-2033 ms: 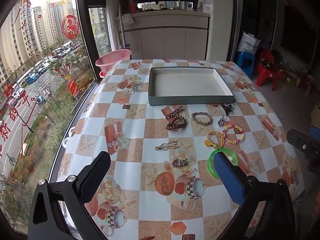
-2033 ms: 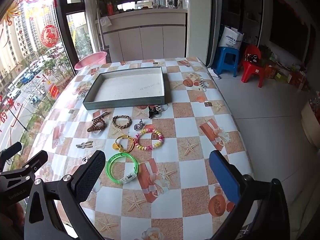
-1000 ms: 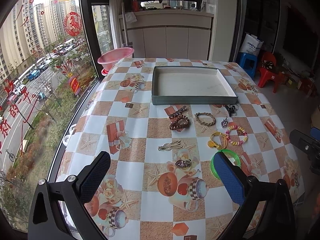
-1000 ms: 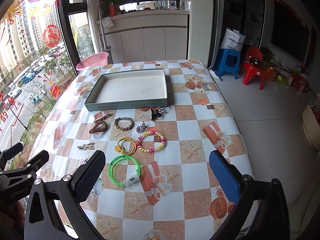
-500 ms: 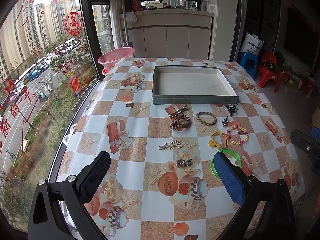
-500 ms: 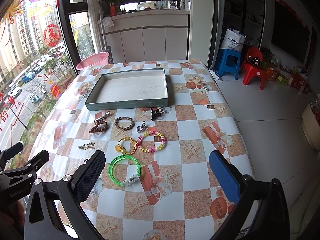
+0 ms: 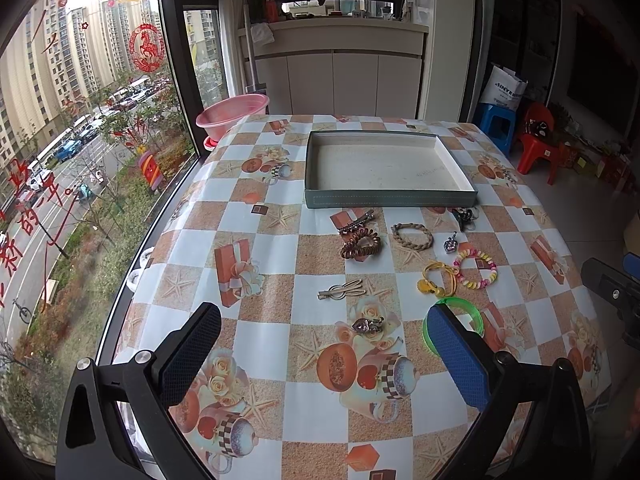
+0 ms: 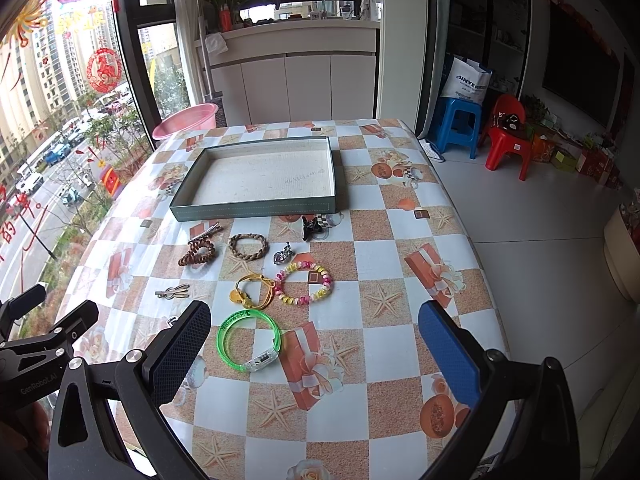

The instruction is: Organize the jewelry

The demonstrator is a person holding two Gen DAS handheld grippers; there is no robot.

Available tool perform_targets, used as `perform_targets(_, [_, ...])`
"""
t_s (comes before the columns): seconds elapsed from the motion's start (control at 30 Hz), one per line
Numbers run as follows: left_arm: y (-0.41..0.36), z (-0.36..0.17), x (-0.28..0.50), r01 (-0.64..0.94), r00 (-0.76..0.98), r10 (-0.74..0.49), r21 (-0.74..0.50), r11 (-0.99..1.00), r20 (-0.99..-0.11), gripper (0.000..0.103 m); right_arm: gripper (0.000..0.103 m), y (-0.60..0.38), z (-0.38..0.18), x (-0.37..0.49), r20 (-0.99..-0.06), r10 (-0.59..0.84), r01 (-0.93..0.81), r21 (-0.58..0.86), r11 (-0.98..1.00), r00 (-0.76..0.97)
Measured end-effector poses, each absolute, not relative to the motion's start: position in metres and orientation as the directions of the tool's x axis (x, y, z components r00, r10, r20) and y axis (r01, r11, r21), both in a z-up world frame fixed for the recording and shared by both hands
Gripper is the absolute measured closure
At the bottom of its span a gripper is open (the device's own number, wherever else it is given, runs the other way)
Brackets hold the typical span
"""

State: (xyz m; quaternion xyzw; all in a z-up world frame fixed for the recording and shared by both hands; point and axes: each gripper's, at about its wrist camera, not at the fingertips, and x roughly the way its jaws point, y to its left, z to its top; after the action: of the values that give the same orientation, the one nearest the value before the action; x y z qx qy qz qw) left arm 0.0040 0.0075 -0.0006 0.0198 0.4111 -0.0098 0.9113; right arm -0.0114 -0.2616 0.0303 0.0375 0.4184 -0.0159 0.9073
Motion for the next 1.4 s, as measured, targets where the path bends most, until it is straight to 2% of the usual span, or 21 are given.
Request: perform_targets(1.4, [0.0072,-0.0014,0.0039,0.034,0.66,0.0,0.029,0.999,-0.752,0.0,0.0,-0.2568,0.0276,-0.0089,-0.764,0.002,0.057,0.051,0.997,0.646])
